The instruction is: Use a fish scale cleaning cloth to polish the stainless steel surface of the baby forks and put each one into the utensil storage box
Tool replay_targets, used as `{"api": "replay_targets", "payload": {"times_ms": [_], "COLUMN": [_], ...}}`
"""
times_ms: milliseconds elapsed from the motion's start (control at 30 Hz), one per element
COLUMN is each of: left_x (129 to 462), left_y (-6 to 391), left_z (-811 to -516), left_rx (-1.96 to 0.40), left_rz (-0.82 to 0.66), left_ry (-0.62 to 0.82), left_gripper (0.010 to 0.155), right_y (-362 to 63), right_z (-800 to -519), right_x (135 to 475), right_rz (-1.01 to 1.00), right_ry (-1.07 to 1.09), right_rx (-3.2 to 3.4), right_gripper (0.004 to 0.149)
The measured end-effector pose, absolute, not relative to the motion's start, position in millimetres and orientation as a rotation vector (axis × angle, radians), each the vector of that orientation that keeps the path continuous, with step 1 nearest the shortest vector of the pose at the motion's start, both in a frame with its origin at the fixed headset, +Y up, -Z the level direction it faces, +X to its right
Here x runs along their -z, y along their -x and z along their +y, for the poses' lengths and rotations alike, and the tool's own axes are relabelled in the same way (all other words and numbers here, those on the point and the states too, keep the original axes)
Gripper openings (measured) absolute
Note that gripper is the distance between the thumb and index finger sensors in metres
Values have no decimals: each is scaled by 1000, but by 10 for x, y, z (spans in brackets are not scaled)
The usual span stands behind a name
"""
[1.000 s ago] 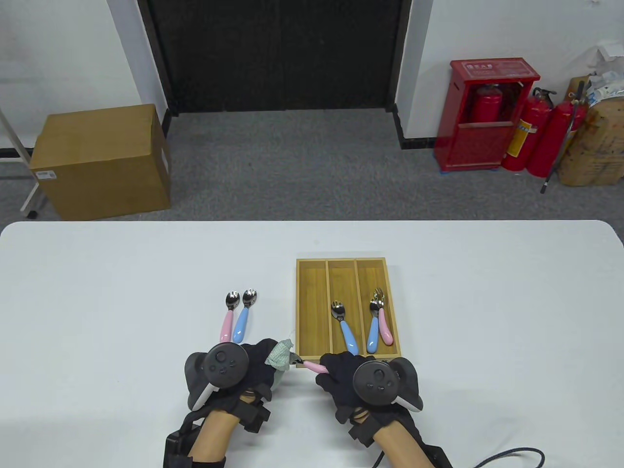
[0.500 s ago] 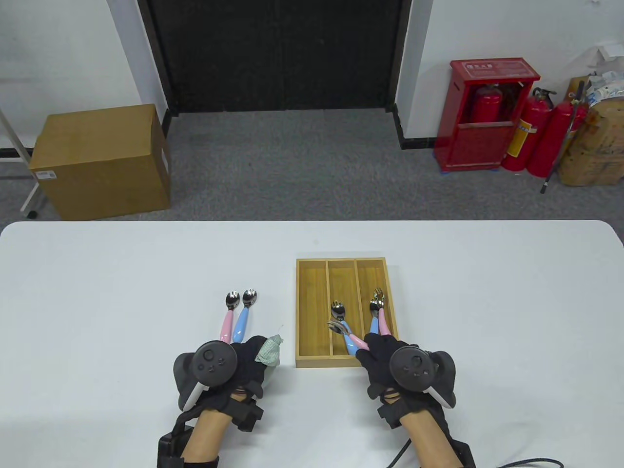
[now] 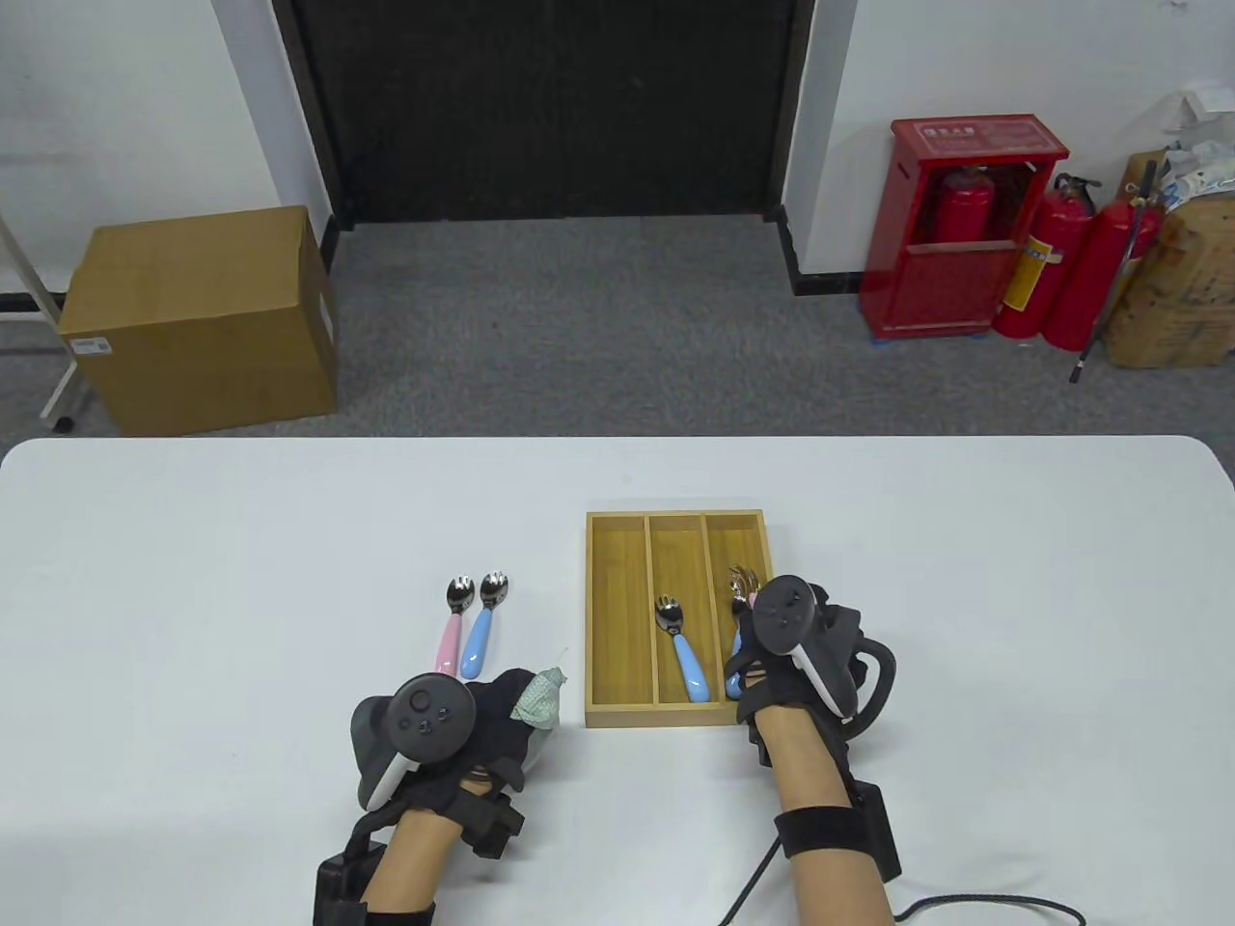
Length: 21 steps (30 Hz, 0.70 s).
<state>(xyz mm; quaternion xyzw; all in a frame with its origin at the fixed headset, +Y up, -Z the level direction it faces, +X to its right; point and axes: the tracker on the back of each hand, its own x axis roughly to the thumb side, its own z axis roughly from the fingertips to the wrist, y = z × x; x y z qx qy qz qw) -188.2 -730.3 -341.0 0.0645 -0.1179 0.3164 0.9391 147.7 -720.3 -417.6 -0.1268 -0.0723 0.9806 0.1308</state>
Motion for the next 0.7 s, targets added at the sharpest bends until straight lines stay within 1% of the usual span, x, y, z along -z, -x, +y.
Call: {"api": "replay_targets", "payload": {"times_ms": [133, 333, 500, 700], "left_x": [3406, 3378, 3375, 3392], "left_y": [1839, 1767, 1766, 1760], "left_z": [-7315, -7284, -7276, -7287], "left_rx": [-621, -580, -591, -586], "left_rz": [-257, -287, -291, -283], "left_ry": [-122, -123, -121, -106], "left_gripper": [44, 44, 45, 48], "right_y": [-1400, -1364, -1412, -1452], "right_z": [-7325, -7470, -7456, -7337], "right_x": [4281, 4288, 4217, 4011], "right_rz": [-152, -11, -22, -39], "right_ry": [398, 393, 373, 299], "right_rx": [-2877, -2857, -2825, -2747], "right_gripper": [45, 49, 51, 52]}}
